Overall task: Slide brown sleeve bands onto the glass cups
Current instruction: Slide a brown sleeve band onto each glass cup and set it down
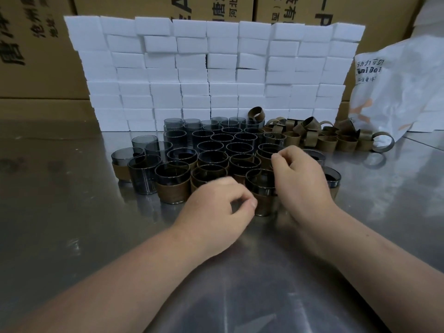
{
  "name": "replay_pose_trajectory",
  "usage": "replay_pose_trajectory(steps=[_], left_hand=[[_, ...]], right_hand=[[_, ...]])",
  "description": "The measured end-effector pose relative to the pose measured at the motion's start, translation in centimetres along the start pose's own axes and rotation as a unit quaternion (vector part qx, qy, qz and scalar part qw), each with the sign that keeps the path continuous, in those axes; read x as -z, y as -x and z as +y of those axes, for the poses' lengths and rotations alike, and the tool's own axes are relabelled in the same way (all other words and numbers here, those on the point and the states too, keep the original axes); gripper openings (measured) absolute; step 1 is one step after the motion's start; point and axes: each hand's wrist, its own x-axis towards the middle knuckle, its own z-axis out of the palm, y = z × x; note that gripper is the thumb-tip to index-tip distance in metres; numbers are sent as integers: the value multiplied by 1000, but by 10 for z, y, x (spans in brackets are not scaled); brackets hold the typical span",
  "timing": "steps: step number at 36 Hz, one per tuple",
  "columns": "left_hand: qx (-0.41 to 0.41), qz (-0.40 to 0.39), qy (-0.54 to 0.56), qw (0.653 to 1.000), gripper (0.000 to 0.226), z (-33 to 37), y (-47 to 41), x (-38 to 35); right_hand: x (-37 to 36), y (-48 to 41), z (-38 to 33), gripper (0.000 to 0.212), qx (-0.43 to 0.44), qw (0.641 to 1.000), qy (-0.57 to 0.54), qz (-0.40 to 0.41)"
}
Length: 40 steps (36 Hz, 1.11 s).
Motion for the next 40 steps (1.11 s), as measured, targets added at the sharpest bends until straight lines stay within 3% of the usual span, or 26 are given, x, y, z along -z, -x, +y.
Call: replay_pose_trajectory(steps=[4, 7, 16, 23, 30, 40], left_hand=[[20, -123, 15, 992, 10, 2, 3, -3], [30, -170, 14, 985, 22, 1, 3, -5], [27, -176, -8, 984, 39, -2, 2, -8], [13, -200, -31, 979, 33, -5, 0, -9], [61, -148, -7, 987, 11, -7, -1, -7], [138, -155, 30, 978, 38, -11, -4, -8]], right_hand=[[-5, 4, 0, 18, 0, 999, -15, -32], [-8, 5, 0, 21, 13, 999, -10, -43], [-12, 4, 5, 18, 7, 995, -82, -60], [-17, 5, 7, 7, 6, 985, -125, -116], [-13, 6, 4, 19, 19, 986, -152, -69], [-3, 13, -2, 19, 33, 982, -186, 1]])
